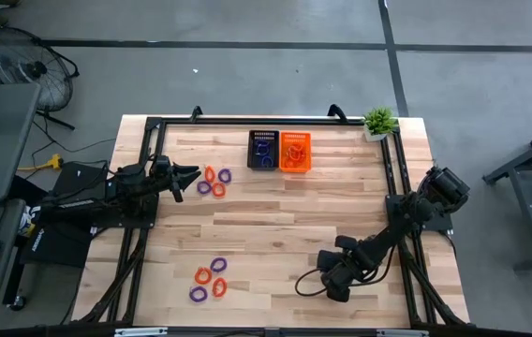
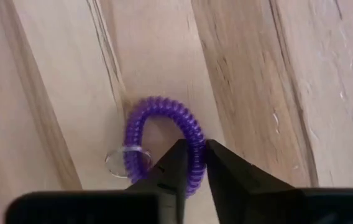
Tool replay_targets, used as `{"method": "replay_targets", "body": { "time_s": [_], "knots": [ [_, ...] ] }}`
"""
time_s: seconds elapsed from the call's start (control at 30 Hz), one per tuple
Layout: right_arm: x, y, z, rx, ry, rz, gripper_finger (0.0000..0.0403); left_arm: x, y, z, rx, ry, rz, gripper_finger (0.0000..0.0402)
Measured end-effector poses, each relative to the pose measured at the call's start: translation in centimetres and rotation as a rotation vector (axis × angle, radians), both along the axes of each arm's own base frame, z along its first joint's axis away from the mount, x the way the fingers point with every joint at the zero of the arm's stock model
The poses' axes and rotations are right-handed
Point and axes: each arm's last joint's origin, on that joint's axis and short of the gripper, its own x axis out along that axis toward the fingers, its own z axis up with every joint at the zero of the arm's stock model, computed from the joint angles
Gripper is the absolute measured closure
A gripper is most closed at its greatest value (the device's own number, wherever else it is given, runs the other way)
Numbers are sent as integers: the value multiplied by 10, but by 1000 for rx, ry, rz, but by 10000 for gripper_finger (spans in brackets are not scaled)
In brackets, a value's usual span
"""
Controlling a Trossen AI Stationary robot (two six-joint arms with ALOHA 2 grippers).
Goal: Sort spring keychains
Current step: Put the purple spring keychain in the black bin
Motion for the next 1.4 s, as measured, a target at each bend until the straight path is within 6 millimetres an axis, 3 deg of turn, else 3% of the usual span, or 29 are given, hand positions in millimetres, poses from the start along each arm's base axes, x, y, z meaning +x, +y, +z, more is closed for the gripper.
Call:
{"method": "replay_targets", "body": {
  "time_s": [0.13,0.5,0.8,1.07,1.4],
  "knots": [
    [-1,1,0,-6,-6,5,390,0,0,0,0,0,0,275],
    [7,4,10,-2,-171,-88,398,0,0,0,0,0,0,275],
    [23,4,59,40,-599,-215,400,0,0,0,0,1,0,275],
    [43,-19,107,3,-926,-254,401,0,0,0,0,0,0,275],
    [67,-76,152,-84,-1174,-234,401,0,0,0,0,0,0,275]
  ]
}}
